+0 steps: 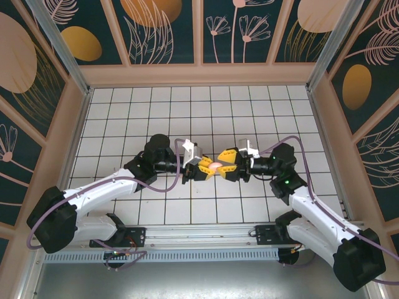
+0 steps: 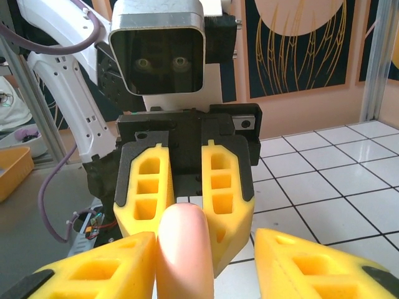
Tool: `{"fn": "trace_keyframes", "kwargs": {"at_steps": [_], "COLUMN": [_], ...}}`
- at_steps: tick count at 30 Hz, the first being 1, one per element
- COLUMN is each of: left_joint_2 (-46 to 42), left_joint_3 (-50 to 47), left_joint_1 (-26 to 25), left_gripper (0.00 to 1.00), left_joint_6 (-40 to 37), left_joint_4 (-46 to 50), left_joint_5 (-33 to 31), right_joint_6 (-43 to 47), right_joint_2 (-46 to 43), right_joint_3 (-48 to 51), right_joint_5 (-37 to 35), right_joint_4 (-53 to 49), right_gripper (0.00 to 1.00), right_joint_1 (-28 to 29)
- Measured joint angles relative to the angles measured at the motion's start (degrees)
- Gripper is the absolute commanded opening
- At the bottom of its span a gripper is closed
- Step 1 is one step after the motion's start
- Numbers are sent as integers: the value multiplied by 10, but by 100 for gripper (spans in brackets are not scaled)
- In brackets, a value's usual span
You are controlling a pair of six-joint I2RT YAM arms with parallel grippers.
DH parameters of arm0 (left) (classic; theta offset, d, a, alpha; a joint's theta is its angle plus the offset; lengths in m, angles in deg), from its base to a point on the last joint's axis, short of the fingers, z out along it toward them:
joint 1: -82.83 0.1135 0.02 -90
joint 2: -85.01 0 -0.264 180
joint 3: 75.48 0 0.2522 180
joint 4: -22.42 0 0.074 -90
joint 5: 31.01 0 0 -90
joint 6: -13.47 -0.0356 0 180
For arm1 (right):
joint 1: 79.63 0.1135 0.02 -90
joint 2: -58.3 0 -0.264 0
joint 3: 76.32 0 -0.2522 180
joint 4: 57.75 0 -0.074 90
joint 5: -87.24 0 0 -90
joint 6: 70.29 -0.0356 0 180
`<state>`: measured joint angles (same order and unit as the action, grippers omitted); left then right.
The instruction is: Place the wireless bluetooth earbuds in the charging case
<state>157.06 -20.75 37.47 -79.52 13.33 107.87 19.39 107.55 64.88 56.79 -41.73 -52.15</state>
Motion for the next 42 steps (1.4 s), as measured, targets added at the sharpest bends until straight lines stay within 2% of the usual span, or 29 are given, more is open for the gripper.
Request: {"fn": "trace_keyframes", "kwargs": {"at_steps": [5, 8, 13, 19, 22, 29, 34, 42], "left_joint_2": [0, 0, 0, 0, 0, 0, 0, 0], "left_joint_3": [0, 1, 1, 1, 1, 2, 2, 3], "left_joint_1": [0, 1, 1, 1, 1, 1, 0, 1], "left_gripper": [23, 30, 40, 41, 39, 25, 24, 23], "left_joint_6": [0, -2, -6, -6, -6, 0, 1, 1], "left_joint_4": [1, 4, 5, 5, 5, 4, 6, 6], "left_joint_5": [-8, -9, -14, -17, -18, -17, -18, -19], "right_joint_6": [4, 6, 13, 15, 15, 15, 16, 16], "right_joint_2": [9, 10, 10, 10, 10, 10, 9, 9], "right_joint_3": [-7, -10, -12, -17, -17, -17, -17, -17], "right_joint_5": [17, 21, 21, 21, 21, 22, 19, -4], "right_joint_4": [-11, -16, -18, -19, -19, -27, -33, -35], "right_gripper": [26, 22, 22, 22, 22, 24, 37, 39], "right_joint_1": [0, 0, 0, 0, 1, 0, 0, -1]}}
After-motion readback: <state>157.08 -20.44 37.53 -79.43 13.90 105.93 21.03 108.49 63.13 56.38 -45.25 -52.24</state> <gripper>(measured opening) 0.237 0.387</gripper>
